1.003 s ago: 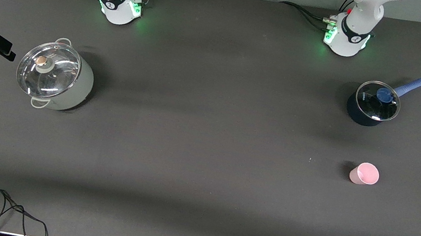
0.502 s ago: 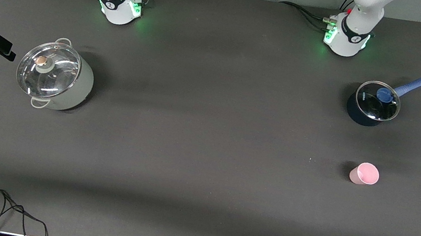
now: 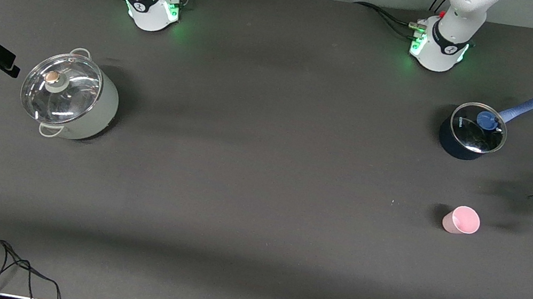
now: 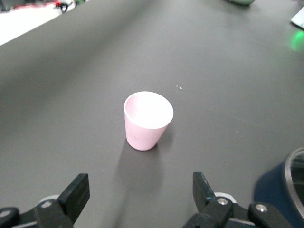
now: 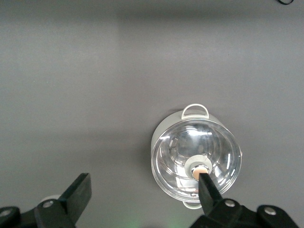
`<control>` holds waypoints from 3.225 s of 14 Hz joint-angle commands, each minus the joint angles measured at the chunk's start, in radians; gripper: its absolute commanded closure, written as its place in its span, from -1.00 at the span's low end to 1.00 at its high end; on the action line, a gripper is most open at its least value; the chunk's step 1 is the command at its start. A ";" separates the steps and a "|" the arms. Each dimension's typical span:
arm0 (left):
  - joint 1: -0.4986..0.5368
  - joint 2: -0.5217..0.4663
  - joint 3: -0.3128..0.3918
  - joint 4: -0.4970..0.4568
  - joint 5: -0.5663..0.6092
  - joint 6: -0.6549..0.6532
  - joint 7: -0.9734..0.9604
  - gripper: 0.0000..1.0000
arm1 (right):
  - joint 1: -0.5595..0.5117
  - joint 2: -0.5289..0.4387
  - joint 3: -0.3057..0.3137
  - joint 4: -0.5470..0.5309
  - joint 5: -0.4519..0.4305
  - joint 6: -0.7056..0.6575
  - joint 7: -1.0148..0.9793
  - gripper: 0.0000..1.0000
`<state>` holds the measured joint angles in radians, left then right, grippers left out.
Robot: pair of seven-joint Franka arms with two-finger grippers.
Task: Transfer pink cup from left to right arm
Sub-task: 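Grasp the pink cup with the left gripper, then lift the pink cup and carry it toward the table middle with the left gripper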
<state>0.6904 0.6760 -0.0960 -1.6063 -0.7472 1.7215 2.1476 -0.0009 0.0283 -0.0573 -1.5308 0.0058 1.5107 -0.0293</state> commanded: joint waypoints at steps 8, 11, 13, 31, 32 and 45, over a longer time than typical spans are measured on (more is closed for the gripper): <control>0.009 0.235 -0.054 0.046 -0.173 -0.029 0.308 -0.98 | -0.002 -0.004 0.002 0.000 0.020 0.008 0.022 -1.00; 0.006 0.272 -0.062 0.048 -0.198 -0.046 0.360 -0.98 | -0.002 -0.005 0.002 -0.002 0.020 0.016 0.022 -1.00; 0.003 0.298 -0.079 0.049 -0.213 -0.048 0.383 -0.98 | -0.002 -0.005 0.004 0.000 0.020 0.019 0.022 -1.00; -0.051 0.375 -0.140 0.083 -0.288 -0.029 0.420 1.00 | -0.001 -0.010 0.002 0.000 0.020 0.019 0.022 -1.00; -0.057 0.373 -0.140 0.083 -0.290 -0.029 0.419 1.00 | -0.001 -0.010 0.002 0.000 0.020 0.019 0.022 -1.00; -0.345 0.370 -0.315 0.181 -0.621 0.235 0.307 1.00 | -0.001 -0.010 0.004 0.000 0.020 0.020 0.020 -1.00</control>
<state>0.3792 1.0380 -0.3746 -1.4812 -1.3420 1.8843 2.5209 -0.0008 0.0279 -0.0565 -1.5302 0.0083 1.5277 -0.0291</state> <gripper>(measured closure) 0.357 0.000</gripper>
